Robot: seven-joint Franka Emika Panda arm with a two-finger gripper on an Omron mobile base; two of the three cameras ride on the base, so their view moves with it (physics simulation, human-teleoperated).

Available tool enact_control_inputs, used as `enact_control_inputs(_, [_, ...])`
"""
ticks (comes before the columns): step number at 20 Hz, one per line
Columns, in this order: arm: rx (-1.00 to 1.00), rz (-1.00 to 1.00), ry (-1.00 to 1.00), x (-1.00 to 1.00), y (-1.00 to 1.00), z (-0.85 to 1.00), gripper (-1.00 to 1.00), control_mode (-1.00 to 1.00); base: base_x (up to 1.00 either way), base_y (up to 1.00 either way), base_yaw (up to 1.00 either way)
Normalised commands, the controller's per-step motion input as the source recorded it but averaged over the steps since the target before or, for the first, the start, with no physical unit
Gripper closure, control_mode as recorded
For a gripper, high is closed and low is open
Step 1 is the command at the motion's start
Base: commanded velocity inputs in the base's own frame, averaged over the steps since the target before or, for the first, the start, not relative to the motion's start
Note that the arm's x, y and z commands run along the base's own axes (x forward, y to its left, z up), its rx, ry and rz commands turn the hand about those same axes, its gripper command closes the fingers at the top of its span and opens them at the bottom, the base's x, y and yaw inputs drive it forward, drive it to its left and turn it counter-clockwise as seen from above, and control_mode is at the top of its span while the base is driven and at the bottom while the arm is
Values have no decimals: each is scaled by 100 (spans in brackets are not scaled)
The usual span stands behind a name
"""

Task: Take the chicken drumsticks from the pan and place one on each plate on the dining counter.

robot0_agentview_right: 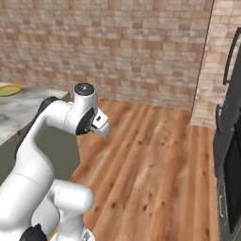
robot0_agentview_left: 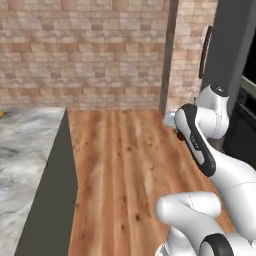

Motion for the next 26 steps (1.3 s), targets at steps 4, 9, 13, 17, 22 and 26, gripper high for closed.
enact_control_inputs(4, [0,0,0,0,0,0,100,100,100,-54,44])
enact_control_inputs(9, [0,0,0,0,0,0,100,100,100,-82,40])
enact_control_inputs(13, [0,0,0,0,0,0,100,100,100,-89,40])
enact_control_inputs(17, [0,0,0,0,0,0,100,100,100,-84,41])
enact_control_inputs(22, [0,0,0,0,0,0,100,100,100,-75,47])
enact_control_inputs(26, [0,0,0,0,0,0,100,100,100,-64,53])
